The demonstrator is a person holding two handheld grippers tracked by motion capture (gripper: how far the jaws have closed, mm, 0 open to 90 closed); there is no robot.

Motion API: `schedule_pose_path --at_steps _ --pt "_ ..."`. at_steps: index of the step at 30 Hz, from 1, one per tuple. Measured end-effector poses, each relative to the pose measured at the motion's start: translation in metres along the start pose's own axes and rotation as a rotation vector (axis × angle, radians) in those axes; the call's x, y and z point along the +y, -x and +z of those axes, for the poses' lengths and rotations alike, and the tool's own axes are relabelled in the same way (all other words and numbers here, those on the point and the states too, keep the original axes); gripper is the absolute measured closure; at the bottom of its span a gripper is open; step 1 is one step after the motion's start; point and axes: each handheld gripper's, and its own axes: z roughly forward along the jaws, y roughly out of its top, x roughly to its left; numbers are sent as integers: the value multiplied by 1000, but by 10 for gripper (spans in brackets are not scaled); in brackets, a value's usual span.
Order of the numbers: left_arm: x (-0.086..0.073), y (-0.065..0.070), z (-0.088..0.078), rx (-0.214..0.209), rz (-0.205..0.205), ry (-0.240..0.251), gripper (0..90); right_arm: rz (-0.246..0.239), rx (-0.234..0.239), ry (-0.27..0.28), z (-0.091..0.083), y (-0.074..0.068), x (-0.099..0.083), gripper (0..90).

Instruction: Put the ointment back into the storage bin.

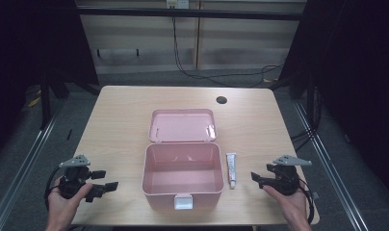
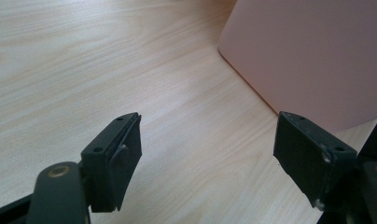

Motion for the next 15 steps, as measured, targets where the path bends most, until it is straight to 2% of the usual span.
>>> schedule_pose_path --at_steps 5,9,11,12,13,15 --pt "0 1 -1 -1 7 -5 233 38 33 -12 -4 1 1 321" --pt "-1 1 0 0 6 -4 233 41 23 -5 -9 -3 6 350" --pt "0 0 0 0 8 -7 233 59 29 10 -15 -7 10 446" --pt "0 0 0 0 8 -7 233 59 29 10 -15 -7 10 446" --pt "-1 0 0 0 5 -6 234 48 21 25 -21 -13 15 457" --pt "0 0 0 1 3 -5 234 69 22 19 -21 -16 17 465"
